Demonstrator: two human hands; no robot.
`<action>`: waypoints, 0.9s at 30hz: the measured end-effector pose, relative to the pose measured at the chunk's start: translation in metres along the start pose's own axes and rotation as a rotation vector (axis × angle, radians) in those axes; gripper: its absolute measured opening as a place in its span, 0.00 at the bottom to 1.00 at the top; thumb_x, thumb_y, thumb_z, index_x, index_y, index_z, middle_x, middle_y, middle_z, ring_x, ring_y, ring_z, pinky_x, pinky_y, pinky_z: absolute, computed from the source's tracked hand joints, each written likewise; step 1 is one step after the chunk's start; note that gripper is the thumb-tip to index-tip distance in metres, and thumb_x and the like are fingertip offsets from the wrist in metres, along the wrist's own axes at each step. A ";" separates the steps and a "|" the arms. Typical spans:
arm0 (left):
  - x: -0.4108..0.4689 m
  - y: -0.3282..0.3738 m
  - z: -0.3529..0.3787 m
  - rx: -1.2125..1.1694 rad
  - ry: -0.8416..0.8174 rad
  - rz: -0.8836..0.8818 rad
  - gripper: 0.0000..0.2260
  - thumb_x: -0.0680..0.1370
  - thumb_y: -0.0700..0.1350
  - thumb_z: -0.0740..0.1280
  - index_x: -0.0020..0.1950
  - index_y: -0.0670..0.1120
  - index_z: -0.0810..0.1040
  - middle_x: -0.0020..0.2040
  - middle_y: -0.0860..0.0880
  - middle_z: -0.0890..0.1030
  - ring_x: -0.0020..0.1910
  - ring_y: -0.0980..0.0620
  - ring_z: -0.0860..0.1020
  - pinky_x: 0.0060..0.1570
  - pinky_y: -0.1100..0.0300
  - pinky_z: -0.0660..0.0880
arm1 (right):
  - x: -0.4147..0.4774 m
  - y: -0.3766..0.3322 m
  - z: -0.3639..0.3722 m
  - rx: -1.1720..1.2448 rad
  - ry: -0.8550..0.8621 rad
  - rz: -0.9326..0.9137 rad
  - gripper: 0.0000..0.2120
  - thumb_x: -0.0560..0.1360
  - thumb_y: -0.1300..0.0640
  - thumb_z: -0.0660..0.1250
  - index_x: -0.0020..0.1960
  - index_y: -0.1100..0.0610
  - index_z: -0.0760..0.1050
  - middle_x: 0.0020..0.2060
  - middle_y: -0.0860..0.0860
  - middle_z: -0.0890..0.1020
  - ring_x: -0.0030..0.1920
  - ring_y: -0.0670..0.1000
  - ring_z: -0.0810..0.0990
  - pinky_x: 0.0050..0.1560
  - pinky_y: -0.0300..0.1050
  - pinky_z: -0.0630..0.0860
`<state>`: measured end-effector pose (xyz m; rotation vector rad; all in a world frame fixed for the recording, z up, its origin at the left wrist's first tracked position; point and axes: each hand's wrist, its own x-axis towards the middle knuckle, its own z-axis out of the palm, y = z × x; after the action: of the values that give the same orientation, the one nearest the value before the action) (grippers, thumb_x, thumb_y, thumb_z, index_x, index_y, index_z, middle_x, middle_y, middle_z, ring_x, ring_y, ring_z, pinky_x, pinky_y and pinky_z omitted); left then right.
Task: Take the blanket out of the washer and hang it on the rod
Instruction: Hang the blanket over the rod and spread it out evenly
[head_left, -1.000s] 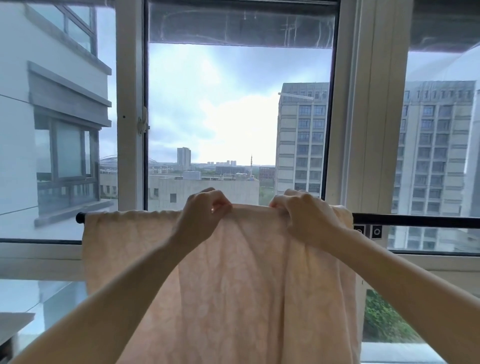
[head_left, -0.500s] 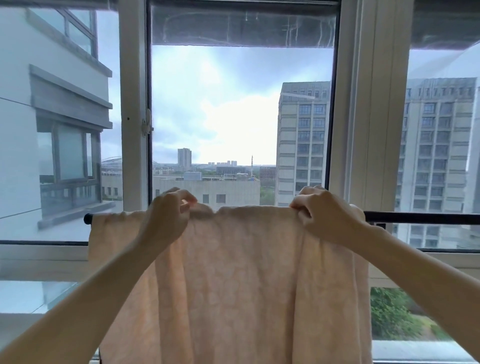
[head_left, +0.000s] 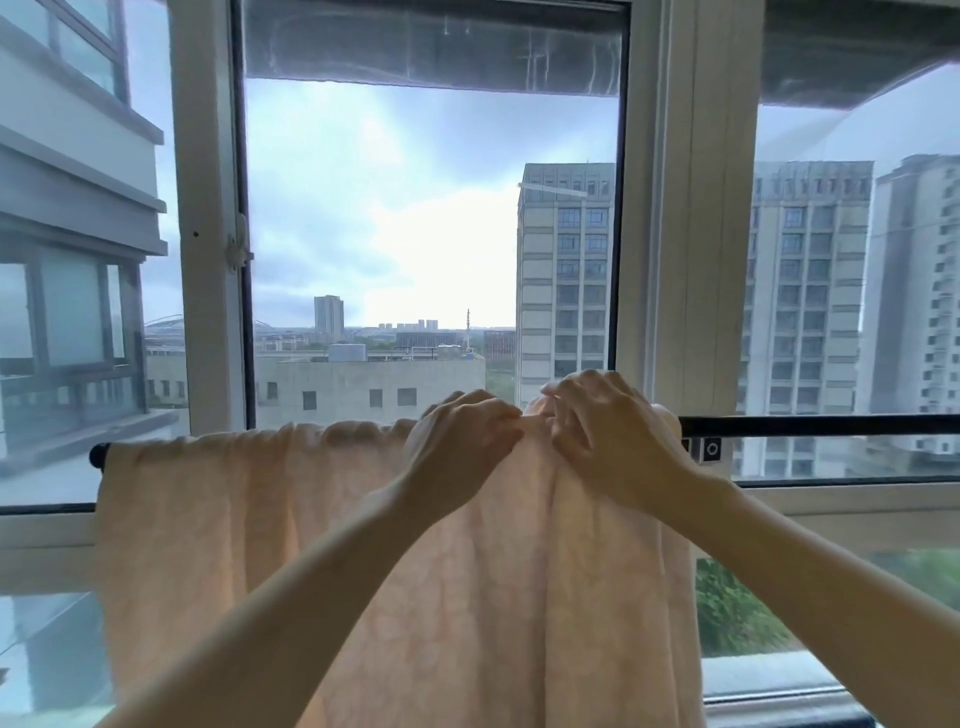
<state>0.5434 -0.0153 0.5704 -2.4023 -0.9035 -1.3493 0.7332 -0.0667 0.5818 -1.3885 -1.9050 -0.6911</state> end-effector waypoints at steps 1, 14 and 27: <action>0.001 0.002 0.004 0.007 0.010 0.003 0.14 0.76 0.55 0.63 0.54 0.51 0.83 0.51 0.53 0.83 0.49 0.52 0.79 0.50 0.51 0.77 | -0.002 0.004 -0.001 0.009 0.015 0.017 0.16 0.78 0.45 0.58 0.63 0.49 0.72 0.59 0.47 0.77 0.60 0.48 0.73 0.59 0.50 0.74; 0.008 0.055 0.020 0.110 0.190 -0.205 0.10 0.79 0.48 0.65 0.48 0.47 0.84 0.48 0.52 0.83 0.50 0.53 0.73 0.48 0.55 0.72 | -0.035 0.101 -0.028 0.005 0.055 0.000 0.15 0.74 0.63 0.68 0.59 0.55 0.75 0.57 0.49 0.79 0.57 0.49 0.75 0.60 0.50 0.75; 0.020 0.164 0.076 0.457 -0.124 -0.575 0.52 0.66 0.76 0.61 0.77 0.44 0.51 0.74 0.41 0.58 0.72 0.42 0.61 0.69 0.49 0.62 | -0.006 0.127 -0.021 0.377 0.028 -0.181 0.06 0.77 0.55 0.66 0.48 0.55 0.81 0.38 0.48 0.84 0.36 0.45 0.82 0.42 0.43 0.80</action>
<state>0.7049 -0.0980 0.5603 -1.9570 -1.8108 -0.9942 0.8606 -0.0490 0.5939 -0.9765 -2.0283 -0.4029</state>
